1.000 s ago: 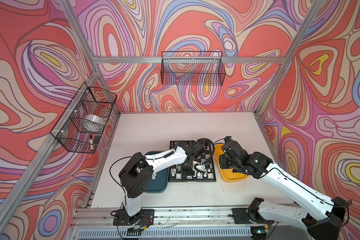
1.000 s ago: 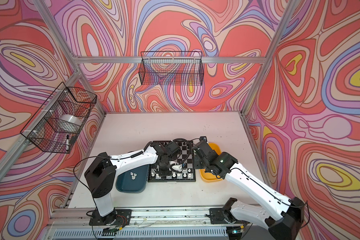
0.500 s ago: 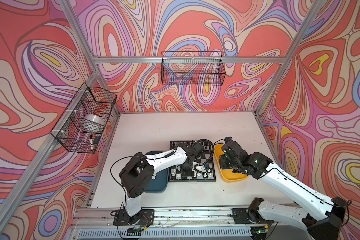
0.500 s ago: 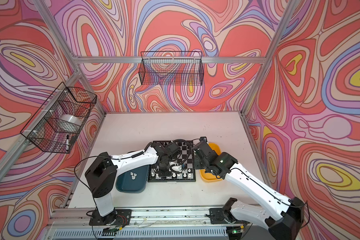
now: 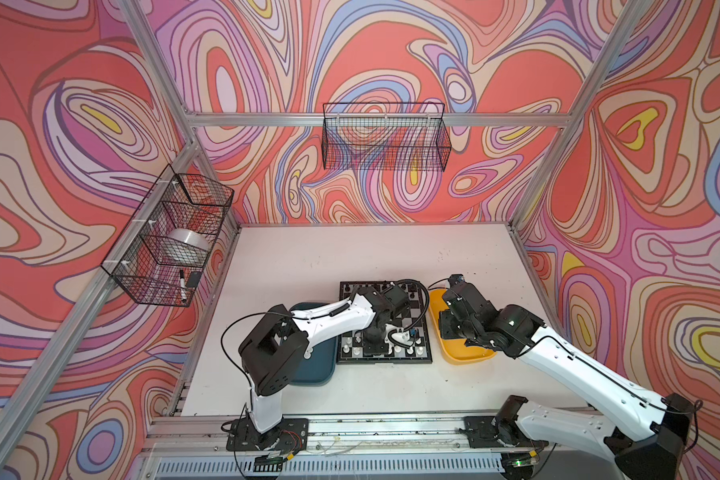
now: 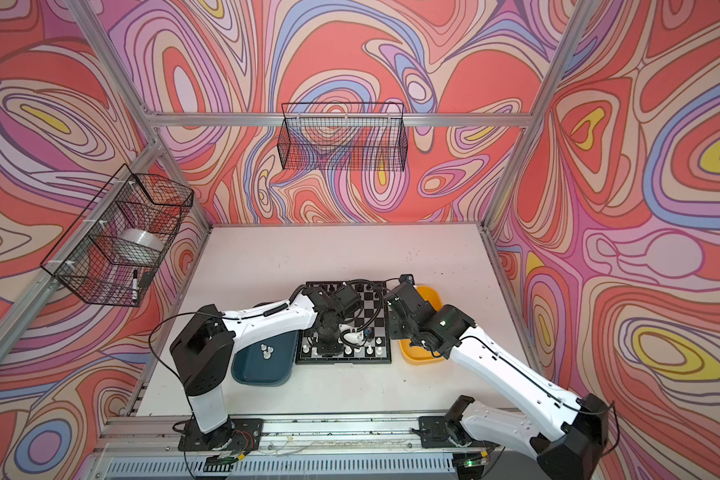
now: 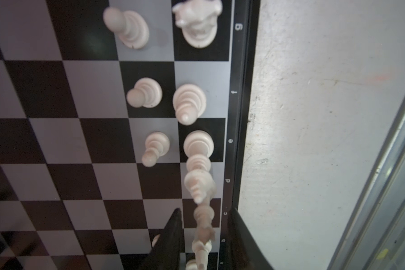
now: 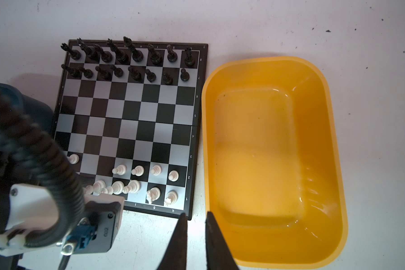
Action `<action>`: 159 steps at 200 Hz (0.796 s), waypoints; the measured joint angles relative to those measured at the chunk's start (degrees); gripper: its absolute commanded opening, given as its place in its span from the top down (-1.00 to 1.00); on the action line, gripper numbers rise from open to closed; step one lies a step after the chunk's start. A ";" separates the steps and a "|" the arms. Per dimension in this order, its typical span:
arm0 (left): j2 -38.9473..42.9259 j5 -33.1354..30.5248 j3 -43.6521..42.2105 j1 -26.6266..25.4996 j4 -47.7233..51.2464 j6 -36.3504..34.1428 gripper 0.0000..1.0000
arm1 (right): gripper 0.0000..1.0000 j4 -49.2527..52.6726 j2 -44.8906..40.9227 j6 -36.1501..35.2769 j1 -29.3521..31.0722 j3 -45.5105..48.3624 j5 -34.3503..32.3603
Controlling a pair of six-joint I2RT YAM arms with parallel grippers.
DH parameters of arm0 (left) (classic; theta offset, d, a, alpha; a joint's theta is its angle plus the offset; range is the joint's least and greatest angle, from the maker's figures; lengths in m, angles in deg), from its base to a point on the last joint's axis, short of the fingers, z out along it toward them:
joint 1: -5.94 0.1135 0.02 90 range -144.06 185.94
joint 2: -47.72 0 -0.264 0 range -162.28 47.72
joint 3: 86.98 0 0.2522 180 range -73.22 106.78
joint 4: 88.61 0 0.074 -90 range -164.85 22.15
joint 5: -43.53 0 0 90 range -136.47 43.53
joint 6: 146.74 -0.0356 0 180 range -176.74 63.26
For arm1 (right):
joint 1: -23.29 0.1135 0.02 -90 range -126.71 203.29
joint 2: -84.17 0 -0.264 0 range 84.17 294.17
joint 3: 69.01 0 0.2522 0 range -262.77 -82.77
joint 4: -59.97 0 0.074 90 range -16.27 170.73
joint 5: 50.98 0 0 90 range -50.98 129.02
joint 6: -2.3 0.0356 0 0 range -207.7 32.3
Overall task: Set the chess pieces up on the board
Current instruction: 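Lower the white piece onto a near-edge square and open the left gripper, then move the open left gripper back over the teal tray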
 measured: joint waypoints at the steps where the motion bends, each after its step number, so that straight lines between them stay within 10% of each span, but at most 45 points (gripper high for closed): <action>1: 0.00 -0.04 -0.02 0.00 -0.02 0.00 0.18 | 0.69 0.00 0.00 0.00 0.00 0.00 0.00; 159: 11.10 -0.61 -2.60 5.95 1.88 -0.57 0.04 | 0.69 0.02 -0.20 0.00 0.00 -0.02 -0.02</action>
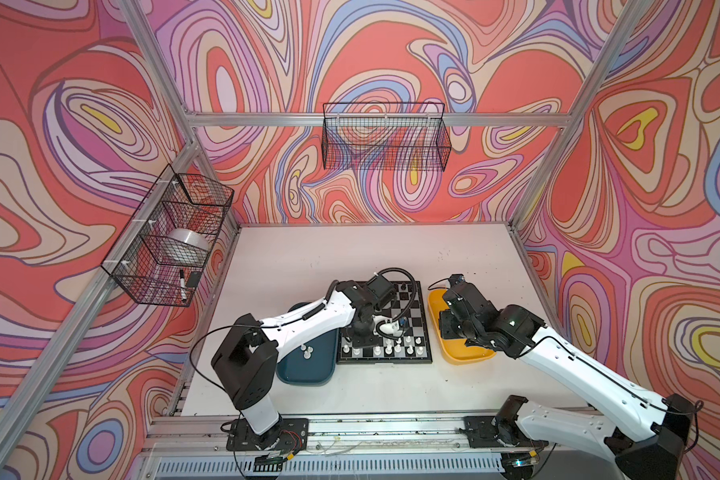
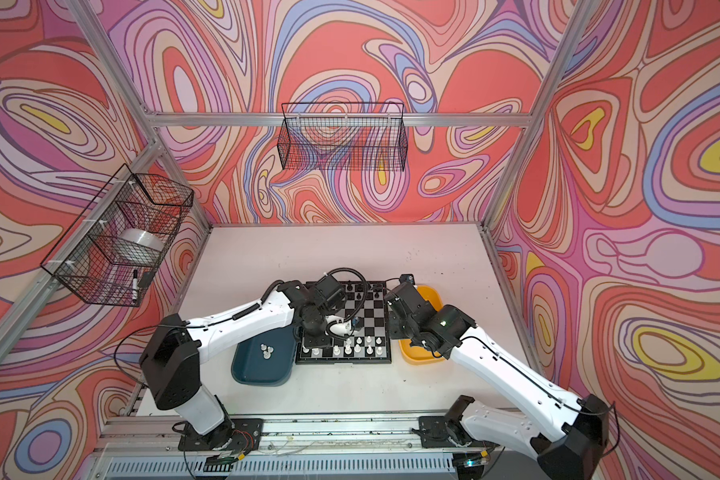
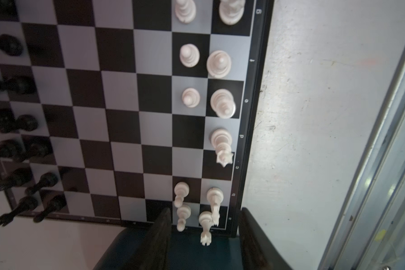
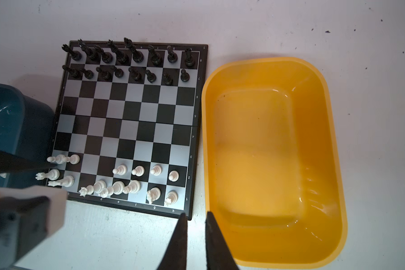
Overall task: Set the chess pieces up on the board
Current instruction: 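Move the open left gripper back over the teal tray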
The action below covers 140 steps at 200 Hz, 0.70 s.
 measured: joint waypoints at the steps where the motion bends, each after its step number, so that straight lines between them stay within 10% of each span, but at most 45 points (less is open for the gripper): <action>1: 0.20 0.02 -0.02 0.20 0.02 0.00 0.04 | 0.69 0.00 0.00 -0.02 0.00 -0.02 0.00; 140: 17.99 0.90 -18.93 23.85 4.33 -3.32 0.24 | 0.70 -4.70 9.79 -4.15 0.02 -7.63 11.13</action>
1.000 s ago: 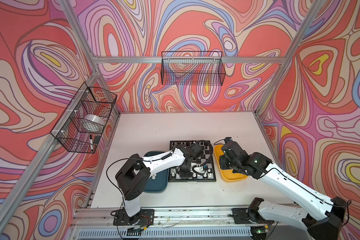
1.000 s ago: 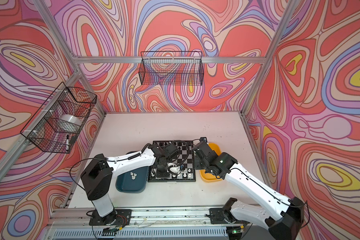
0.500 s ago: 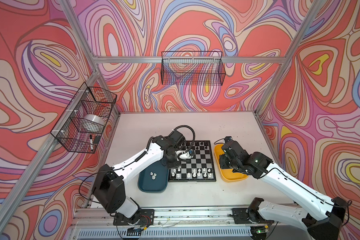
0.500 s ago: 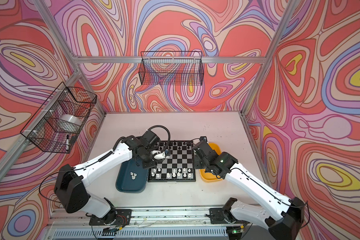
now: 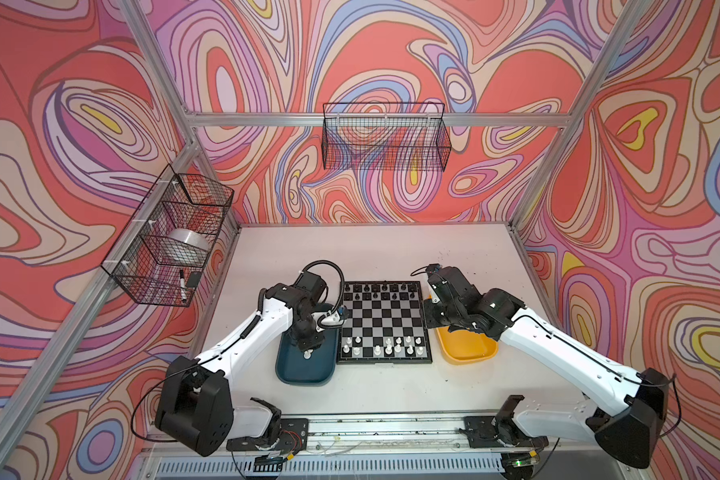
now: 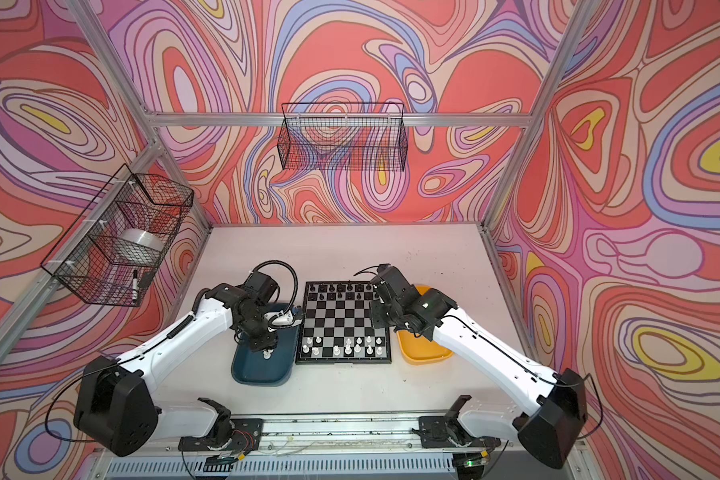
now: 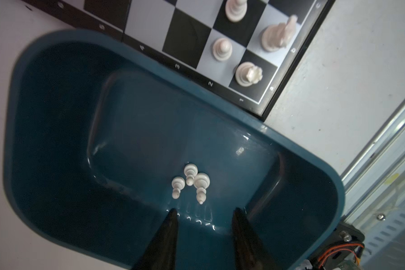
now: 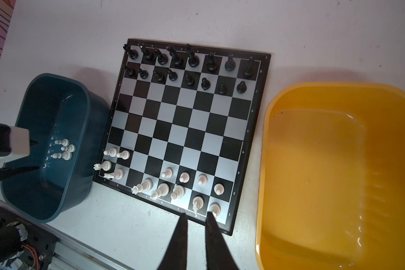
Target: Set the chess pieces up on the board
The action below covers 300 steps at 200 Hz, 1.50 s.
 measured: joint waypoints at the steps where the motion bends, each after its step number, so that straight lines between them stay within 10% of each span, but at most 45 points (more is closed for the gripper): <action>1: 0.04 -0.02 -0.11 0.09 0.00 -0.02 0.24 | 0.70 -0.04 0.07 -0.02 0.00 0.00 0.09; 300: 1.01 -1.70 -7.98 4.11 -5.07 -0.81 0.24 | 0.70 -3.08 2.32 -1.53 0.00 0.00 3.56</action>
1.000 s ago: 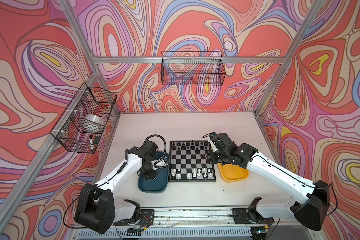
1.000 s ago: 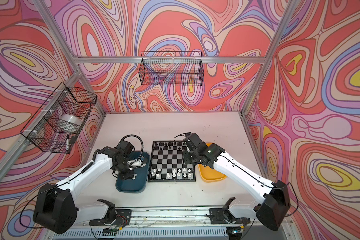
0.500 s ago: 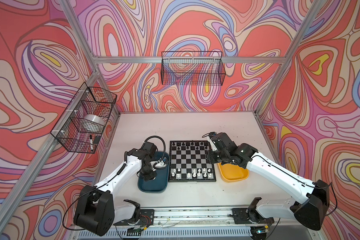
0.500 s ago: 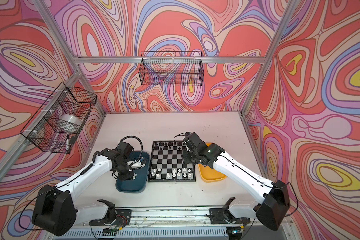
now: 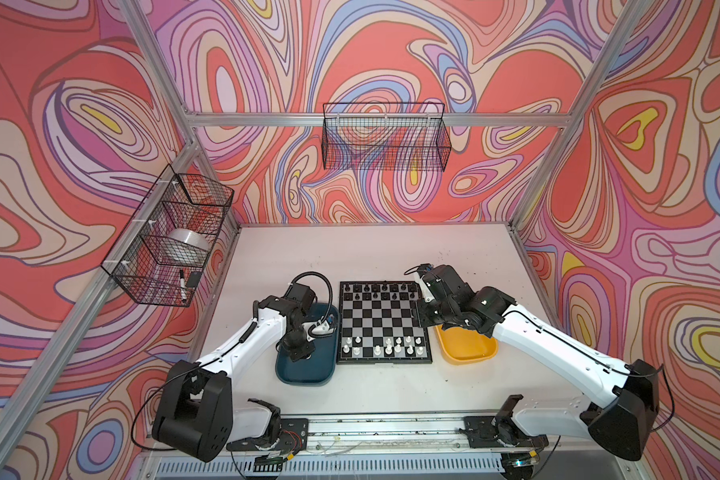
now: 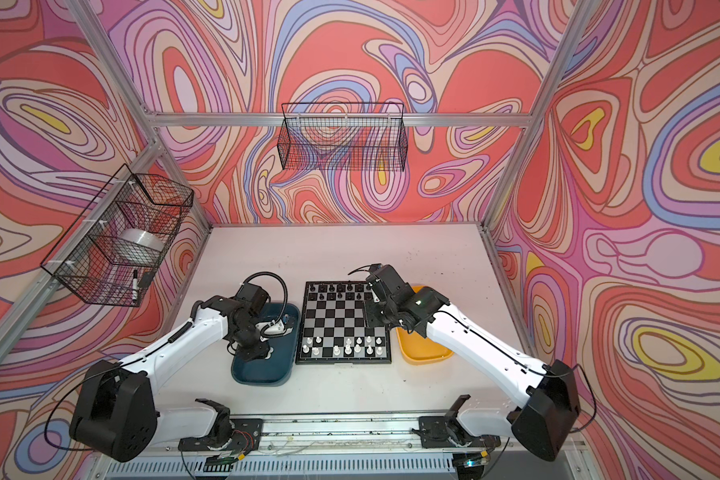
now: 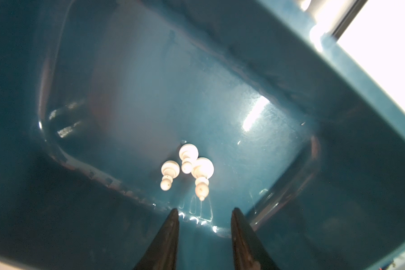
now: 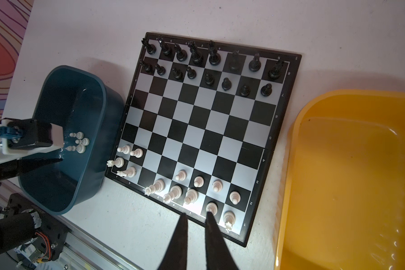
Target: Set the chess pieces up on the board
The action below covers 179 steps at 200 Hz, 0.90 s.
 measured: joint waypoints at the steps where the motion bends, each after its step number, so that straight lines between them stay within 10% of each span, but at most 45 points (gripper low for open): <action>1: -0.02 0.00 0.00 0.00 0.00 0.00 0.24 | 0.70 0.00 0.00 0.00 0.00 -0.02 0.00; 179: -3.54 1.31 -1.29 0.00 -2.84 0.00 0.36 | 0.70 0.07 -0.28 0.02 0.00 0.00 0.04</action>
